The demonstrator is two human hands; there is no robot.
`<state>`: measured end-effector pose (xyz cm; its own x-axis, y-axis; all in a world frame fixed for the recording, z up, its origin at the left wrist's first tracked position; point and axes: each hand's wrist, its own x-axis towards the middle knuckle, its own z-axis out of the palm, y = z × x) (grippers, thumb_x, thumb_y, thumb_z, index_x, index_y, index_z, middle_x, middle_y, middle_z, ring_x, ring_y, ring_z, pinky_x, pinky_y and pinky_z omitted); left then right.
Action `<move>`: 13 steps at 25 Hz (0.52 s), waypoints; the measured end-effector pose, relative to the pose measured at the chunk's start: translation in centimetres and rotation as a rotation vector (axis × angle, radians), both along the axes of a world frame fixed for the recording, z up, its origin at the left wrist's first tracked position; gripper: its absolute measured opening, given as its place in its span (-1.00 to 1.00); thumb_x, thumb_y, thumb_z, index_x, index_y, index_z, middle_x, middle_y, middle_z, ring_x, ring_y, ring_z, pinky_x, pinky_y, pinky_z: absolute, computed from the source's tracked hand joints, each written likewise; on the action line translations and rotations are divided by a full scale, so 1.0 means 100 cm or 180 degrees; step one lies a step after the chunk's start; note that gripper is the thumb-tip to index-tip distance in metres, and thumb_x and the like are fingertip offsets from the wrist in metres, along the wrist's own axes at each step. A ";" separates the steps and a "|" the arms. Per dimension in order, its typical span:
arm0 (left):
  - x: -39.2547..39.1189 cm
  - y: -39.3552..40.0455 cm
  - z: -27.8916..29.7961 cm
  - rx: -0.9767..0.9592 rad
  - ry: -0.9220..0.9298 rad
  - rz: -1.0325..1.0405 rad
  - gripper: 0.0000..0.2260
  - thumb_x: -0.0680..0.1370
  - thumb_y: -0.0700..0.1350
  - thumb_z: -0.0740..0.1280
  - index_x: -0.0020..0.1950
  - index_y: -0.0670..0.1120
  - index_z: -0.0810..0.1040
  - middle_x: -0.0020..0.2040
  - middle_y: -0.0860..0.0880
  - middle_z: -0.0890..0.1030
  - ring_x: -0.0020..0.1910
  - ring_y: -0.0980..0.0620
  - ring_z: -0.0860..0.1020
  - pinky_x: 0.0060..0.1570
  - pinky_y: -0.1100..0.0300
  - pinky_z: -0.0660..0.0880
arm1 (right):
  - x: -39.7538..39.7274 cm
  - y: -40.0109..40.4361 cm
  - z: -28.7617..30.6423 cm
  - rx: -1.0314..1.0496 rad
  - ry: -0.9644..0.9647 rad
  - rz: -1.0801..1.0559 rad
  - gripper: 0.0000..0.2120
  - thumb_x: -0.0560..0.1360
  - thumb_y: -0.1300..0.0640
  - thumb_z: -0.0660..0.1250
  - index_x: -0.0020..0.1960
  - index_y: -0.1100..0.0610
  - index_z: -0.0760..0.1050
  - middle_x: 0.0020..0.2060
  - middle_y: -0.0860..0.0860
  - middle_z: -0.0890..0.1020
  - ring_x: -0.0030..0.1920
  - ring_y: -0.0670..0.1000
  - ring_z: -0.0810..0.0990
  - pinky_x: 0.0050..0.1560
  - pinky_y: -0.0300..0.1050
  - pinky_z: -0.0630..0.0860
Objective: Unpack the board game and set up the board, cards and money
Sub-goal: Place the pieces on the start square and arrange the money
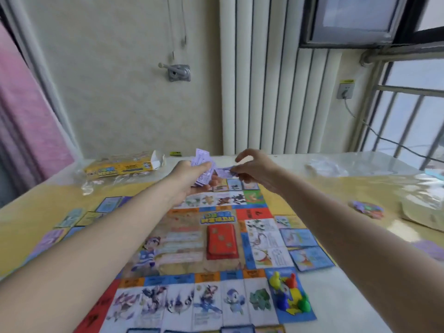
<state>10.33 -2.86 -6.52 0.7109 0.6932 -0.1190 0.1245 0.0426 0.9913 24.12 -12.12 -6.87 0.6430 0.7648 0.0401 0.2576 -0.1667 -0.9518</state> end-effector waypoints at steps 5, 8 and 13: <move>0.016 0.064 -0.004 -0.0007 0.0251 0.0224 -0.77 0.62 -0.13 0.19 -0.15 -0.21 0.52 -0.36 -0.10 0.64 -0.49 0.09 0.61 -0.47 0.31 0.56 | 0.050 0.077 -0.033 0.0132 0.0503 -0.1010 -0.81 0.52 0.38 0.19 -0.23 0.29 0.50 -0.43 0.11 0.50 -0.45 -0.01 0.52 -0.38 -0.26 0.52; 0.039 0.077 -0.014 -0.0130 0.0229 0.0083 -0.82 0.60 -0.18 0.22 -0.15 -0.21 0.52 -0.36 -0.11 0.63 -0.47 0.08 0.61 -0.40 0.27 0.58 | 0.084 0.099 -0.055 -0.0774 -0.0531 -0.1294 -0.84 0.49 0.34 0.22 -0.21 0.33 0.55 -0.41 0.15 0.52 -0.33 0.09 0.51 -0.27 -0.10 0.48; 0.064 0.086 -0.042 -0.0127 0.0178 0.0012 -0.92 0.56 -0.22 0.29 -0.08 -0.23 0.52 -0.32 -0.12 0.59 -0.57 0.16 0.54 -0.56 0.36 0.47 | 0.104 0.101 -0.070 -0.1679 -0.1776 -0.1235 -0.78 0.50 0.33 0.19 0.09 0.31 0.52 0.01 0.23 0.58 0.04 0.20 0.55 -0.12 -0.10 0.43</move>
<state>16.73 5.71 -10.69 0.6997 0.6898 -0.1862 0.1794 0.0826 0.9803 34.55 -1.98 -13.90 0.8549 0.5024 0.1294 0.4980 -0.7247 -0.4762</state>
